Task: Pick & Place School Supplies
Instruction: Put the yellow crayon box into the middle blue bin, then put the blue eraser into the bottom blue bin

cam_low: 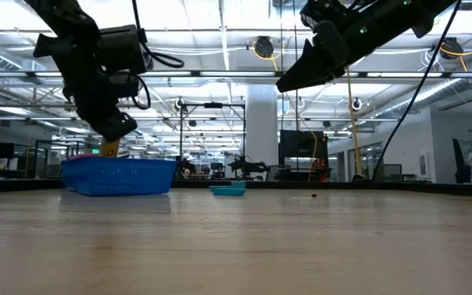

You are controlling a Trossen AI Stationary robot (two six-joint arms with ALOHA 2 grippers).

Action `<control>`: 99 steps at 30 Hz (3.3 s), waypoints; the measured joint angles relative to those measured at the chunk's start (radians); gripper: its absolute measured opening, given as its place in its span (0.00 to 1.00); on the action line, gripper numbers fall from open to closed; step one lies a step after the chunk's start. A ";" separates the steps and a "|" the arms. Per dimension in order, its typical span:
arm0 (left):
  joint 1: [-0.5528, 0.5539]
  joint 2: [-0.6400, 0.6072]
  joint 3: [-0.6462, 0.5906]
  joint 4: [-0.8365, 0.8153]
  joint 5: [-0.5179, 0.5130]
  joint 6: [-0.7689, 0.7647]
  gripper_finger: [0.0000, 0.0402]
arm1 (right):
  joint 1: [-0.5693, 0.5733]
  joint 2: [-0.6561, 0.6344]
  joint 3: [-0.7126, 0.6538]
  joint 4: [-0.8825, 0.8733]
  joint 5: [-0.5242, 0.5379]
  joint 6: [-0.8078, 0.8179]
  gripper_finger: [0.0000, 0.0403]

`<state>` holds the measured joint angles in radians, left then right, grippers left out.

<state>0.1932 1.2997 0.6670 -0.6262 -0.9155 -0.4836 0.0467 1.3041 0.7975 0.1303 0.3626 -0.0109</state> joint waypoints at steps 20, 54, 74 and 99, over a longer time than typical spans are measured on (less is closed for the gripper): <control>0.117 0.002 0.000 -0.007 0.099 -0.102 0.48 | 0.000 0.000 0.000 0.000 -0.001 0.008 0.41; -0.038 -0.283 0.071 0.514 0.403 0.242 0.53 | -0.044 0.010 -0.106 0.109 -0.002 0.103 0.43; -0.130 -0.318 -0.087 0.818 0.402 0.216 0.53 | -0.245 0.501 0.161 0.115 -0.389 -0.002 0.45; -0.129 -0.318 -0.087 0.795 0.401 0.197 0.53 | -0.252 0.676 0.245 0.110 -0.334 0.037 0.32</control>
<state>0.0647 0.9813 0.5797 0.1684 -0.5141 -0.2870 -0.2056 1.9804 1.0428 0.2405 0.0286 0.0257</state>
